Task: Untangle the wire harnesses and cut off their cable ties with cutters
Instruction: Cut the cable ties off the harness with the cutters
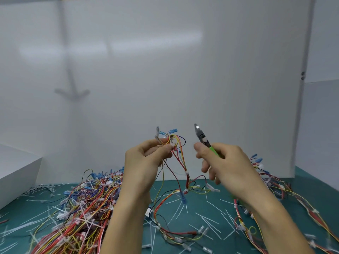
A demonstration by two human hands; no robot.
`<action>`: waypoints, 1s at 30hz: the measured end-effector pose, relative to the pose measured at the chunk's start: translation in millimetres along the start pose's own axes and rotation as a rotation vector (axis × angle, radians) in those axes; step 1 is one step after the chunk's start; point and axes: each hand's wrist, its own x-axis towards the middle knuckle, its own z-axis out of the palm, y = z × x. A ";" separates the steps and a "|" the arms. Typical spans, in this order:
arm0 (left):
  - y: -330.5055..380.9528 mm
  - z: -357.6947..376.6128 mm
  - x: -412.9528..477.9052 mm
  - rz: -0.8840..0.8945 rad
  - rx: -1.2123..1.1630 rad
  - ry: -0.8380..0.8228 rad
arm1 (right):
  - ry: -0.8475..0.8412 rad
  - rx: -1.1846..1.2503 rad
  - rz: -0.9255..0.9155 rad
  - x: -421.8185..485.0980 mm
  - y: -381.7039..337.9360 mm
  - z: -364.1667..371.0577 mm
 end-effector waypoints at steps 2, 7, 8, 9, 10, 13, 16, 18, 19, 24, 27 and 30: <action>1.1 -1.3 0.4 -0.057 -0.048 -0.016 | -0.038 0.056 0.027 0.5 3.0 -1.3; 4.4 -0.1 0.0 -0.126 -0.210 -0.060 | -0.157 0.188 0.028 -2.3 -1.8 2.0; 4.7 0.6 -0.4 -0.126 -0.231 -0.079 | -0.163 0.209 0.016 -3.2 -3.8 3.6; 4.5 0.8 -0.6 -0.122 -0.246 -0.099 | -0.162 0.220 0.001 -4.0 -5.6 4.9; 4.2 1.0 -0.5 -0.117 -0.257 -0.119 | -0.161 0.229 -0.015 -4.5 -7.2 5.8; 3.0 0.9 -0.7 -0.101 -0.277 -0.168 | -0.169 0.297 -0.046 -6.0 -10.7 6.4; 2.8 3.1 -1.1 -0.107 -0.313 -0.204 | -0.150 0.284 -0.090 -6.6 -12.6 10.3; 3.0 5.5 -2.6 -0.099 -0.285 -0.210 | -0.112 0.279 -0.112 -6.8 -13.5 14.4; 2.9 6.3 -3.3 -0.088 -0.223 -0.194 | -0.091 0.280 -0.120 -6.8 -13.7 15.7; 0.3 5.0 -3.6 0.111 0.192 0.072 | 0.032 0.309 -0.129 -5.1 -13.4 14.5; 3.5 -3.3 -2.1 0.193 0.237 -0.024 | 0.115 0.384 -0.105 -3.7 -11.4 11.7; 7.9 -2.8 -6.5 0.194 0.334 -0.297 | 0.137 0.465 -0.064 -4.0 -9.8 9.6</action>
